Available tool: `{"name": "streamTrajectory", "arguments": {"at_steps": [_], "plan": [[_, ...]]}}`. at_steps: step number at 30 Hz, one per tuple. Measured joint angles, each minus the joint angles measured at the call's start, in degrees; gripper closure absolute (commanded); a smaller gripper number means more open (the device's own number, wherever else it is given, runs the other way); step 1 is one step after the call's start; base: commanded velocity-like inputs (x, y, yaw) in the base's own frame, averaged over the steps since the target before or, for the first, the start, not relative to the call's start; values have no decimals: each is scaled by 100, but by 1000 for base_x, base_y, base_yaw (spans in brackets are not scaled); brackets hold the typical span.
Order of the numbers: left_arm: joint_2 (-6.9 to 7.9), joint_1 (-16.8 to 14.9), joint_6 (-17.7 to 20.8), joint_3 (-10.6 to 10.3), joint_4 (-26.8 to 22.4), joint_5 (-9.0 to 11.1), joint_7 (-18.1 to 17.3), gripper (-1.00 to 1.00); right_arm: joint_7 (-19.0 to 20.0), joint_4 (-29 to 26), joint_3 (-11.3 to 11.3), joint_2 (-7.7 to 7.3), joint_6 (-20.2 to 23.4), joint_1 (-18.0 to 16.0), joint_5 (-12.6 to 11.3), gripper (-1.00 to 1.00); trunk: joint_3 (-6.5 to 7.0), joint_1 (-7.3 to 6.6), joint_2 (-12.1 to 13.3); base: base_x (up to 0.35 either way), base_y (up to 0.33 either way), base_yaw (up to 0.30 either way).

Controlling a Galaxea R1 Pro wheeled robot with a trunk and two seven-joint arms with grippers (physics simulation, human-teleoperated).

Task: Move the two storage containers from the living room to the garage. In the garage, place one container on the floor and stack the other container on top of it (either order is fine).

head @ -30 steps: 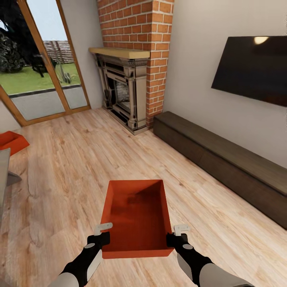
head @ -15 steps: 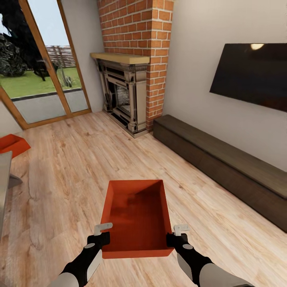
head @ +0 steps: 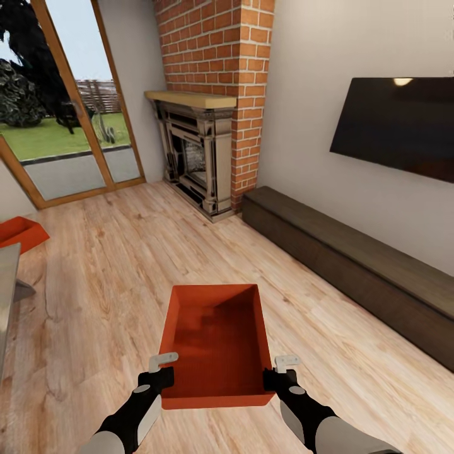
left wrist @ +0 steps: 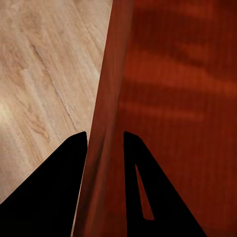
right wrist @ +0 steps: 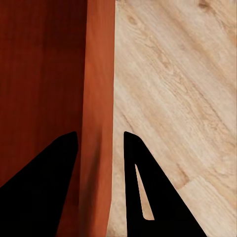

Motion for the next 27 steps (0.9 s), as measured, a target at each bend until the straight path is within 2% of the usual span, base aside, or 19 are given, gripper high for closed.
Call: {"name": "streamTrajectory", "arguments": {"at_steps": [27], "plan": [[4,-1,-8,-6,15,10,-1,100,5,1,-8,1,0,0,12,100,245,0,0,0,0,0]]}}
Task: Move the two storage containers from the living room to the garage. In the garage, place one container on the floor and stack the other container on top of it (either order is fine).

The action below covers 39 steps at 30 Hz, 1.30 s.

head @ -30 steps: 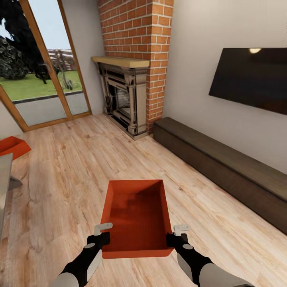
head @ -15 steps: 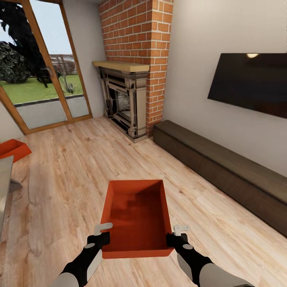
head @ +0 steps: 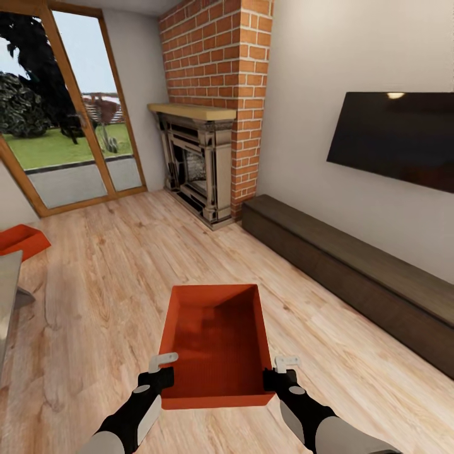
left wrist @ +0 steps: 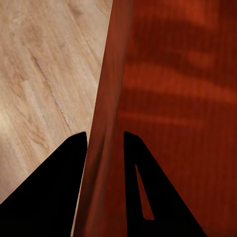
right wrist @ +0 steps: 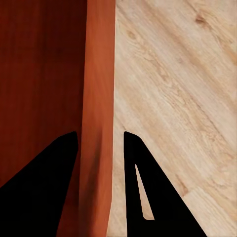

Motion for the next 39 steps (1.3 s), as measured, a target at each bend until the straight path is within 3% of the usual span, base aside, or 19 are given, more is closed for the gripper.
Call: {"name": "streamTrajectory", "arguments": {"at_steps": [39], "plan": [[-1,0,-11,-9,11,19,2,100,12,3,14,-7,-1,1,-19,100,353,0,1,0,0,0]]}}
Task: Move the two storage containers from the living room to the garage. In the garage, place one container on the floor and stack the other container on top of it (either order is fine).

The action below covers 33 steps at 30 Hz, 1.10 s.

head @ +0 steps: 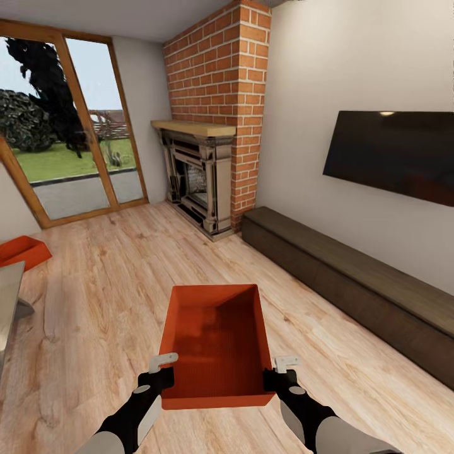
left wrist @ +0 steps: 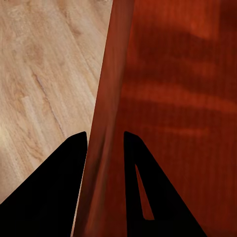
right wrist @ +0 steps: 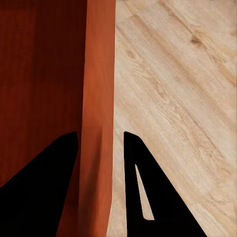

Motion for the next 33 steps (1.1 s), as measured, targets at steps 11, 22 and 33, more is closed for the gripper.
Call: {"name": "streamTrajectory", "arguments": {"at_steps": [11,22,33], "plan": [[2,0,-8,-3,8,6,-2,100,2,0,3,-1,0,0,0,100,100,0,0,0,0,0],[2,0,-9,-3,9,6,-2,100,2,0,4,-1,0,0,0,100,199,0,0,0,0,0],[2,0,-8,-3,9,5,-2,100,2,0,3,-1,0,1,0,100,299,0,1,0,0,0]]}}
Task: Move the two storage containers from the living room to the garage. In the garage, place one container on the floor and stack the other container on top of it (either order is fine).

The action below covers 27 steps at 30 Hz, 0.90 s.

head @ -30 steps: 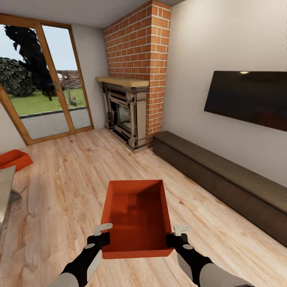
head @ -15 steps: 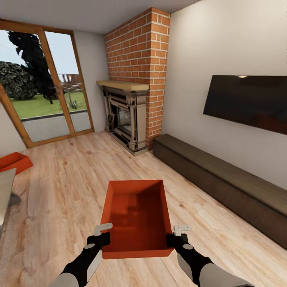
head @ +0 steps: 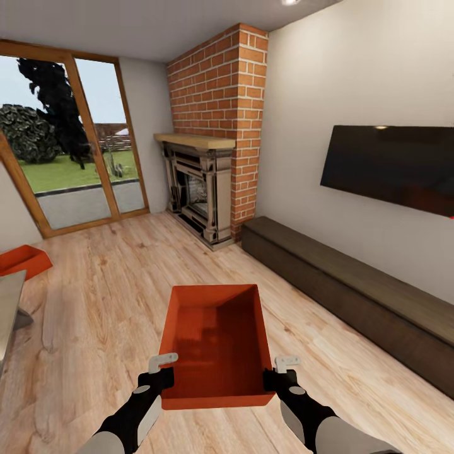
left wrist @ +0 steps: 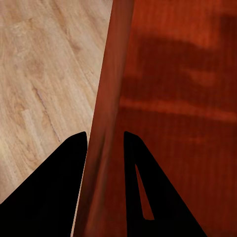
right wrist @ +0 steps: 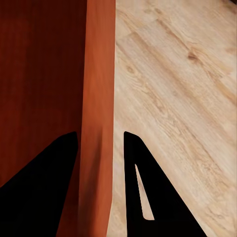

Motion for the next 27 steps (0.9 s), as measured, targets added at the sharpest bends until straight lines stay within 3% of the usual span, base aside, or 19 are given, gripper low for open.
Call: {"name": "streamTrajectory", "arguments": {"at_steps": [27], "plan": [[0,0,-8,1,7,1,0,100,-2,0,4,0,0,0,1,100,244,0,1,0,0,0]]}}
